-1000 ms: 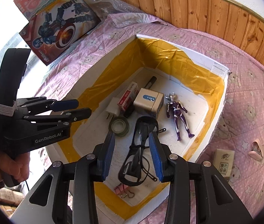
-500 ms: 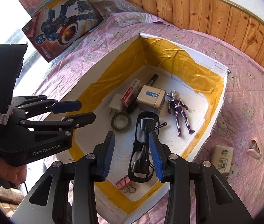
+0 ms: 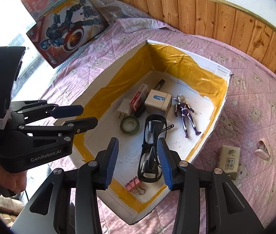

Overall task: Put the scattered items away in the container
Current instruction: 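Withdraw both tools from box toward tissue pack and pink stapler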

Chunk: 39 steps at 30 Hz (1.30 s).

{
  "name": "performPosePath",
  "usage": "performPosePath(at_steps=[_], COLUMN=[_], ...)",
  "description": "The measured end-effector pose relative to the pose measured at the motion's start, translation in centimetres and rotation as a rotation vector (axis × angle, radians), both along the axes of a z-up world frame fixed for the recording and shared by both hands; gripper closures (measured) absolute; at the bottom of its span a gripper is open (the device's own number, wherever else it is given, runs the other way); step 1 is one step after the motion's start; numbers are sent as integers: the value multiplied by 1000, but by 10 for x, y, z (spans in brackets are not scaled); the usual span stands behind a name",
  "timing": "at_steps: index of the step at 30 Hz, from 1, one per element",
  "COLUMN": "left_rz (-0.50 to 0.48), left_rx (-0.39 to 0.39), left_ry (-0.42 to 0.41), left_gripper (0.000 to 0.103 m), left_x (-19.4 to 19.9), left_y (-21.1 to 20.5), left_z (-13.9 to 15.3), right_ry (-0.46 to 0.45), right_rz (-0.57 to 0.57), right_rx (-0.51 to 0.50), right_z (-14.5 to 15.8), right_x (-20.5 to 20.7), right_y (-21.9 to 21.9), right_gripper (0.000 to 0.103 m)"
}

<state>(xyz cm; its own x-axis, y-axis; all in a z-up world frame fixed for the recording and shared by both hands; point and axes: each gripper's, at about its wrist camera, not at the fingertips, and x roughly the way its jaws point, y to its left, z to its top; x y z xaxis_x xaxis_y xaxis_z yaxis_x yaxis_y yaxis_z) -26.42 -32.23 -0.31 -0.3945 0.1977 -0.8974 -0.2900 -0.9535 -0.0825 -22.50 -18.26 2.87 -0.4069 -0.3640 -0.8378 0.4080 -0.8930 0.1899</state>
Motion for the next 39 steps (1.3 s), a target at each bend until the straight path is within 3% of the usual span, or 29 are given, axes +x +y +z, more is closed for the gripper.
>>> performPosePath(at_steps=[23, 39], left_rz=[-31, -80], left_rx=[-1, 1], left_ry=[24, 23], left_gripper=[61, 61], left_x=[53, 92], left_y=[12, 46], left_z=[23, 31], right_ry=[45, 65], right_rz=[-15, -44], right_rx=[-40, -107], right_z=[19, 23], right_x=[49, 85], right_y=[14, 44], right_gripper=[57, 57])
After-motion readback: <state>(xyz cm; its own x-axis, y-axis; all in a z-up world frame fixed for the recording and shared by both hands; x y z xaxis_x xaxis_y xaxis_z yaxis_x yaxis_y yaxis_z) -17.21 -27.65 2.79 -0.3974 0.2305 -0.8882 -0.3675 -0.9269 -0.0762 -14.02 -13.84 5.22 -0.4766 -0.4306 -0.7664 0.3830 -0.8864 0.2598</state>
